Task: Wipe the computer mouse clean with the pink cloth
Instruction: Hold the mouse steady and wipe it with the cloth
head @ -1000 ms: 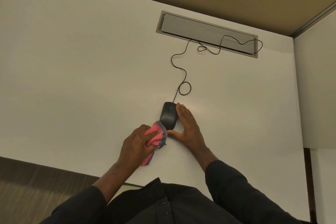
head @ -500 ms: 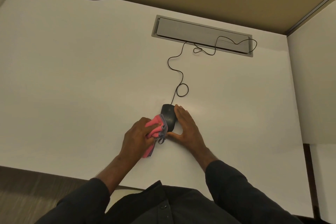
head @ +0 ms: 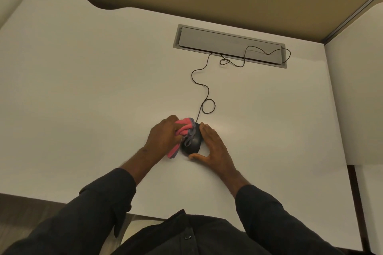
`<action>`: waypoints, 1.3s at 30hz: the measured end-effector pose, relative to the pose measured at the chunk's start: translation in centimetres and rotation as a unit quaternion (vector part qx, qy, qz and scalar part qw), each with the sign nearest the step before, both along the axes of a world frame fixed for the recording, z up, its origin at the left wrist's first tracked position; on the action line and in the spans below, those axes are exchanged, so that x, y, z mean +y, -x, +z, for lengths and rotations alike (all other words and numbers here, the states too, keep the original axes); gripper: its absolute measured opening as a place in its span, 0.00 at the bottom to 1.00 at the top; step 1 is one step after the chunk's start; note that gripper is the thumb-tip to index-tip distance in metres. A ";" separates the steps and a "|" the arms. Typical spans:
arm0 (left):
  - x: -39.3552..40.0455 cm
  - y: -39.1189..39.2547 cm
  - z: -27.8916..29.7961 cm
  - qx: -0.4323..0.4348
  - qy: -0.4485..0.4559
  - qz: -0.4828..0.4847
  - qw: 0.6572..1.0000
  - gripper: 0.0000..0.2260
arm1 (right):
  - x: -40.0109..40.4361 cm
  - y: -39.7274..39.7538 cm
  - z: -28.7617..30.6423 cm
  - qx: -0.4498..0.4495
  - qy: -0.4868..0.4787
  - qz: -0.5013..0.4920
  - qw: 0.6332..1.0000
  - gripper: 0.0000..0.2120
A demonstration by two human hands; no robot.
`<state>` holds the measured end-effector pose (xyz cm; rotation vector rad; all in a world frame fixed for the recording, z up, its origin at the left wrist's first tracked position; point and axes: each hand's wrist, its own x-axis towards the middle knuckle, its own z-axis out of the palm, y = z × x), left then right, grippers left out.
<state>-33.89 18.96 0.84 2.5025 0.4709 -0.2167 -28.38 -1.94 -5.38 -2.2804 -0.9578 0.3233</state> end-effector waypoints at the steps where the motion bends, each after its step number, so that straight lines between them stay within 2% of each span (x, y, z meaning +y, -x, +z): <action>1: 0.1 -0.4 0.1 0.000 -0.007 -0.012 1.000 0.15 | 0.0 0.0 0.0 -0.001 -0.001 0.000 1.000 0.48; 4: 0.5 -1.6 0.4 -0.002 -0.021 -0.040 0.999 0.16 | 0.0 -0.1 0.1 -0.003 0.001 -0.002 1.000 0.48; 8: 0.9 -2.9 0.7 0.007 -0.061 -0.096 0.993 0.12 | 0.0 -0.1 0.0 0.002 0.004 -0.007 1.000 0.48; 16: 0.7 -4.6 1.1 -0.004 -0.092 -0.149 0.984 0.11 | -0.1 -0.1 -0.1 0.013 0.008 -0.010 1.000 0.49; 23: 0.8 -5.8 1.3 0.009 -0.096 -0.169 0.981 0.16 | -0.1 0.0 0.2 0.022 0.008 -0.010 1.000 0.49; 30: 0.5 -4.3 0.9 -0.007 -0.098 -0.154 0.983 0.12 | 0.0 -0.1 0.2 0.021 0.009 -0.009 1.000 0.49; 39: -0.8 -0.6 0.1 -0.029 -0.016 -0.021 0.999 0.13 | -0.1 -0.1 0.4 0.029 0.002 -0.010 1.000 0.49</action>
